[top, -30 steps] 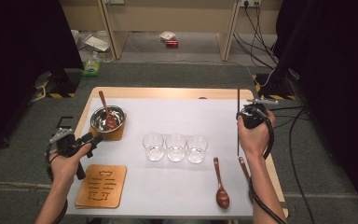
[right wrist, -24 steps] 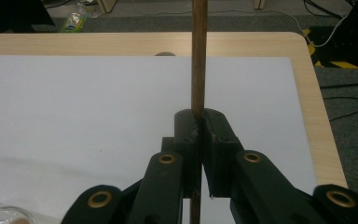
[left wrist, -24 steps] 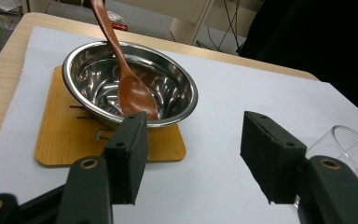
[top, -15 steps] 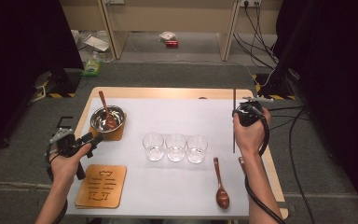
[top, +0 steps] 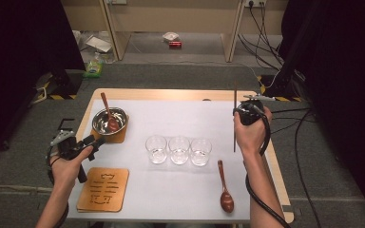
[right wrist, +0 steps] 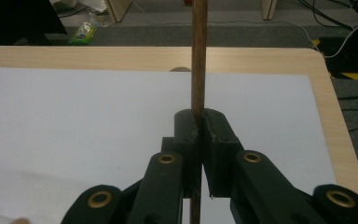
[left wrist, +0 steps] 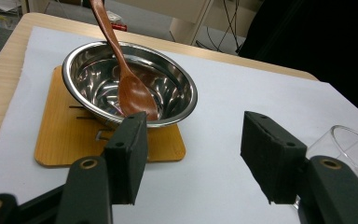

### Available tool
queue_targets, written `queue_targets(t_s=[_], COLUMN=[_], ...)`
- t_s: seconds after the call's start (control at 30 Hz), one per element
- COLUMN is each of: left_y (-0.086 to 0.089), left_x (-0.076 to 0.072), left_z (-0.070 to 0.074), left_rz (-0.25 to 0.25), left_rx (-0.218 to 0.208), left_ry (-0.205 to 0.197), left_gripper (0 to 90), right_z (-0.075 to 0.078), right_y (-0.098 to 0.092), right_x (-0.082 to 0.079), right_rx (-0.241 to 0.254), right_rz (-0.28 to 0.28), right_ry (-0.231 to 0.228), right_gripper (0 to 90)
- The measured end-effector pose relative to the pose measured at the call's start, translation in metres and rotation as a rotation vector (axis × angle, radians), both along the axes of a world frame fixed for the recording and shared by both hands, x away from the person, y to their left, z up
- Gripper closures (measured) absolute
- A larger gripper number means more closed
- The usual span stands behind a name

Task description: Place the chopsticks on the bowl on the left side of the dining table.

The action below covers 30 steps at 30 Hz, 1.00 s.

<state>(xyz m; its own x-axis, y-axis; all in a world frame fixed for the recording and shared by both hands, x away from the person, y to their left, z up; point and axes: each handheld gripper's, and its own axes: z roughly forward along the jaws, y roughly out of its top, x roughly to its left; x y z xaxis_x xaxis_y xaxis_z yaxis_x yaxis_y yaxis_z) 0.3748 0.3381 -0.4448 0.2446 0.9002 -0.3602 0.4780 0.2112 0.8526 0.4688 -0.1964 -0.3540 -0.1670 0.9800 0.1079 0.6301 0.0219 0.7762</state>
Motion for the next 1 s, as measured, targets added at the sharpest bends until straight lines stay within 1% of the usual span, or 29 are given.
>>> queue_targets(t_s=[0.43, 0.77, 1.0], left_y=[0.002, 0.002, 0.003], left_x=[0.000, 0.000, 0.000], left_z=[0.000, 0.000, 0.000], left_rz=[0.001, 0.003, 0.003], left_rx=[-0.002, -0.004, -0.005], left_ry=[0.001, 0.000, 0.000], left_gripper=[40.9, 40.9, 40.9], right_z=[-0.002, 0.002, 0.003], right_y=[0.009, 0.016, 0.022], right_x=[0.006, 0.010, 0.012], right_rx=[0.009, 0.022, 0.019], right_rz=[0.007, 0.013, 0.025], right_ry=[-0.001, -0.014, -0.020], right_gripper=[85.1, 85.1, 85.1])
